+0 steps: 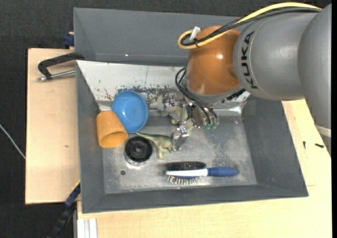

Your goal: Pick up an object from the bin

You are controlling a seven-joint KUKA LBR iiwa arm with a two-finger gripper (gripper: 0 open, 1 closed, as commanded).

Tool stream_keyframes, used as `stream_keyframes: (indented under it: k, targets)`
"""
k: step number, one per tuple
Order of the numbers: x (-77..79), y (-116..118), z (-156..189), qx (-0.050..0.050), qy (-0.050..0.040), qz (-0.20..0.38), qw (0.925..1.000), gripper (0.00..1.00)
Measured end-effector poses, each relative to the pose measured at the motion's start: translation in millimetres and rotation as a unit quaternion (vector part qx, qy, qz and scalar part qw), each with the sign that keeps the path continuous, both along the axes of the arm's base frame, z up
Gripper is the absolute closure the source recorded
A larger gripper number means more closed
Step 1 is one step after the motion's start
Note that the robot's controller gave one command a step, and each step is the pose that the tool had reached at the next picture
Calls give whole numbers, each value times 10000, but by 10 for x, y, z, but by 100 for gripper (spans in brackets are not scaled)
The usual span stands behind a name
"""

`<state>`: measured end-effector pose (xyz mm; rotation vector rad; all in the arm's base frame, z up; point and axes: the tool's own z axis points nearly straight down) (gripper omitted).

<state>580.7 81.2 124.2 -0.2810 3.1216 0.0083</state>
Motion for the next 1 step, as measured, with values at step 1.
stream_keyframes:
  k: [1]
  targets:
    - [-500,405,-525,-14,-18,65,10000,0]
